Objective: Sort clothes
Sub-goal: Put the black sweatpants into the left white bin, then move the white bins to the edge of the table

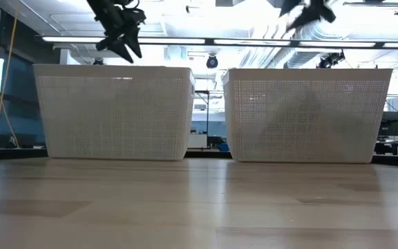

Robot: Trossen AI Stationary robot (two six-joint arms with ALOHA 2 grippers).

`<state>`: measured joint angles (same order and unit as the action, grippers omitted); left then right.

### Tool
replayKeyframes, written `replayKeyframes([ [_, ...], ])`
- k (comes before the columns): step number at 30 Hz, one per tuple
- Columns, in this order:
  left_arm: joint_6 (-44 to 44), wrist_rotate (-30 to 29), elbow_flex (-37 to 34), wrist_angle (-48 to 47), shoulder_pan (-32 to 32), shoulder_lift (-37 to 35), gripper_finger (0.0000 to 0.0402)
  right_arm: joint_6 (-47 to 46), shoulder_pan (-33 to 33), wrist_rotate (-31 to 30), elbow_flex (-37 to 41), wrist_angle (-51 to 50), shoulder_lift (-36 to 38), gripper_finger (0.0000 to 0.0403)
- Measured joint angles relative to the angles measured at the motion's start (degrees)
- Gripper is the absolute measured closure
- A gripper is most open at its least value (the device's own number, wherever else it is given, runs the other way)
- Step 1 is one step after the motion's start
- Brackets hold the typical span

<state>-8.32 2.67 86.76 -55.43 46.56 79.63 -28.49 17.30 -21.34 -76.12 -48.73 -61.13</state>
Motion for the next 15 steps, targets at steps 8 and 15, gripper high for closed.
replayKeyframes([
  [8, 0.0, -5.0, -0.2, -16.8, -3.4, 2.0, 0.0224, 4.7, 15.5, 13.6, 0.0, -13.9, -9.6, 0.0194],
  [15, -5.0, 0.6, -8.0, -20.1, -10.1, 2.7, 0.0238, 7.8, 16.9, 20.2, 0.0, -22.2, -18.9, 0.0194],
])
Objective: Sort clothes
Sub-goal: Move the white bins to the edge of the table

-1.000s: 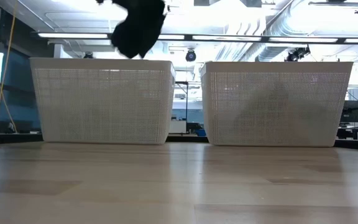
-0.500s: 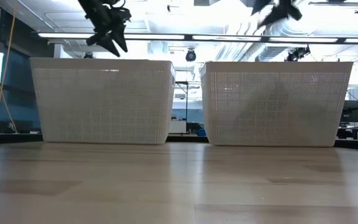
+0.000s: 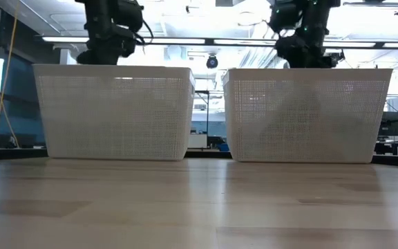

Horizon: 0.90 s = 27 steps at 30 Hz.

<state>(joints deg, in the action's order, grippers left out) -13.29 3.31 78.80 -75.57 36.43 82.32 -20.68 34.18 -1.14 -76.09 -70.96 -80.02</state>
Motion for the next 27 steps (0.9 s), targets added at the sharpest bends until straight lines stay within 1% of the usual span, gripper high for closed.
replayKeyframes([
  [2, -2.6, 2.0, -2.3, -0.8, -2.8, 0.0, 0.0241, 0.0, -1.3, 5.9, 0.0, -1.7, -1.6, 0.0194],
  [3, -4.0, 3.4, -3.2, -1.0, -4.2, -0.1, 0.0243, -0.1, -2.3, 7.3, 0.0, -2.3, -2.2, 0.0194],
  [6, -6.4, 8.0, -5.0, -4.3, -9.6, -0.2, 0.0251, -1.4, -6.0, 9.7, 0.0, -4.4, -2.6, 0.0194],
  [8, -8.2, 8.7, -4.8, -6.3, -12.8, -0.2, 0.0257, -2.0, -8.6, 11.1, 0.0, -5.4, -2.0, 0.0194],
  [10, -9.9, 8.6, -3.8, -6.0, -14.4, -0.9, 0.0263, -3.5, -10.4, 11.5, 0.0, -5.4, -0.8, 0.0194],
  [12, -10.6, 6.8, -2.3, -5.2, -15.0, -1.6, 0.0269, -4.6, -11.6, 11.7, 0.0, -5.3, 0.6, 0.0194],
  [15, -10.2, 1.6, 0.0, -4.8, -15.1, -2.1, 0.0275, -4.9, -11.9, 10.2, 0.0, -4.8, 2.5, 0.0194],
  [18, -8.8, -2.4, 3.8, -5.3, -14.8, -2.6, 0.0279, -6.1, -11.8, 5.3, -0.8, -5.3, 4.6, 0.0194],
  [20, -8.8, -3.6, 7.7, -5.7, -15.2, -3.4, 0.0282, -6.3, -13.1, 2.6, -3.3, -5.1, 6.7, 0.0194],
  [22, -8.5, -3.1, 12.0, -5.6, -17.3, -4.6, 0.0287, -4.5, -16.4, 2.7, -7.1, -4.8, 8.9, 0.0194],
  [23, -7.6, -1.7, 14.3, -5.5, -18.9, -5.2, 0.0291, -2.3, -18.9, 3.5, -8.9, -4.0, 9.9, 0.0194],
  [25, -5.6, 2.5, 18.1, -4.7, -23.3, -6.5, 0.0301, 1.3, -25.2, 6.8, -12.3, -2.0, 11.2, 0.0194],
  [27, -4.8, 7.1, 20.3, -2.4, -29.6, -7.7, 0.0313, 2.1, -31.9, 11.3, -14.4, -0.5, 11.7, 0.0194],
])
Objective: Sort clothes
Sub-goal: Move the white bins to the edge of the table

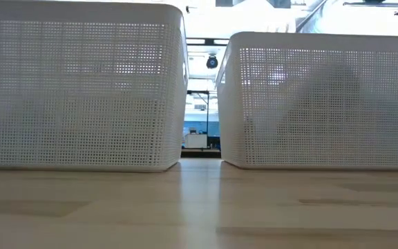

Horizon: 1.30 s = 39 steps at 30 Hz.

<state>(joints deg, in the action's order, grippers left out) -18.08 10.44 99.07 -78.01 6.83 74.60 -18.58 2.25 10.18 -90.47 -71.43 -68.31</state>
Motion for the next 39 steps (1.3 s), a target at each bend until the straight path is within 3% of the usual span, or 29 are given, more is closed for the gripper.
replayKeyframes([
  [2, -2.2, 3.6, 0.3, 2.5, -8.0, -0.6, 0.0326, -2.8, -6.4, 5.1, 0.1, 0.8, -0.3, 0.0194],
  [5, -10.4, 4.7, 0.2, 2.6, -19.9, 1.2, 0.0346, -8.5, -14.9, 7.1, 4.6, 3.2, -1.4, 0.0194],
  [8, -15.9, 3.6, 0.1, 2.1, -27.9, 5.1, 0.037, -10.8, -19.3, 3.9, 11.8, 6.8, -2.6, 0.0194],
  [11, -17.7, -4.1, 0.1, -1.0, -31.7, 10.0, 0.0392, -12.7, -19.2, -4.0, 19.1, 9.6, -3.5, 0.0194],
  [16, -15.3, -20.3, -0.2, -12.8, -30.7, 19.6, 0.0398, -15.0, -13.8, -17.6, 26.3, 10.7, -4.0, 0.0194],
  [21, -9.3, -27.1, -9.2, -3.0, -25.7, 21.7, 0.0401, -11.3, -6.0, -32.0, 27.6, 9.8, -4.3, 0.0194],
  [24, -7.4, -35.0, -14.3, -2.8, -22.6, 21.9, 0.0401, -9.2, -1.8, -32.1, 27.6, 10.1, -4.0, 0.0194],
  [27, -7.2, -40.5, -15.7, -7.1, -20.6, 20.4, 0.0401, -8.5, -0.8, -28.4, 25.7, 10.2, -3.1, 0.0194],
  [34, -11.3, -41.6, -16.6, -9.6, -21.0, 10.0, 0.0401, -8.1, -10.6, -28.3, 18.0, 11.6, 3.2, 0.0194],
  [39, -9.3, -44.2, -25.8, -9.6, -22.8, -3.1, 0.0401, -10.2, -17.1, -30.9, 16.6, 12.8, 8.0, 0.0194],
])
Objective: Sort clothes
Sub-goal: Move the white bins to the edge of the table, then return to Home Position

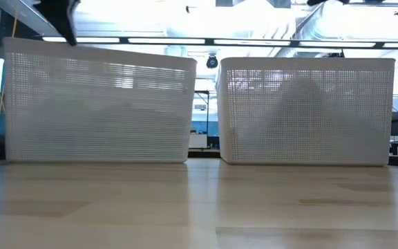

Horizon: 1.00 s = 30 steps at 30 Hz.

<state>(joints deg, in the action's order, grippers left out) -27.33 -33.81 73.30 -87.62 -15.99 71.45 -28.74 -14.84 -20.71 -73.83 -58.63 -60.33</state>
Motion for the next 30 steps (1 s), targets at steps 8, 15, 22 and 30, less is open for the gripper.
replayKeyframes([
  [8, -2.9, -6.5, -9.6, -3.2, 5.3, -12.6, 0.0401, -4.8, -2.6, -5.8, 1.8, -0.6, 3.0, 0.0194],
  [15, -12.0, 7.9, -0.9, -0.6, 5.1, -11.6, 0.0401, -2.5, -7.5, 0.2, 4.6, 10.4, 6.5, 0.02],
  [22, -23.1, 3.5, -2.3, 15.4, -5.9, -15.5, 0.0401, -9.8, -18.5, -6.7, 20.4, 26.1, 23.8, 0.031],
  [30, -29.0, -1.3, -3.9, 24.9, -10.0, -15.0, 0.0401, -4.0, -28.3, -10.1, 41.3, 42.9, 41.2, 0.0387],
])
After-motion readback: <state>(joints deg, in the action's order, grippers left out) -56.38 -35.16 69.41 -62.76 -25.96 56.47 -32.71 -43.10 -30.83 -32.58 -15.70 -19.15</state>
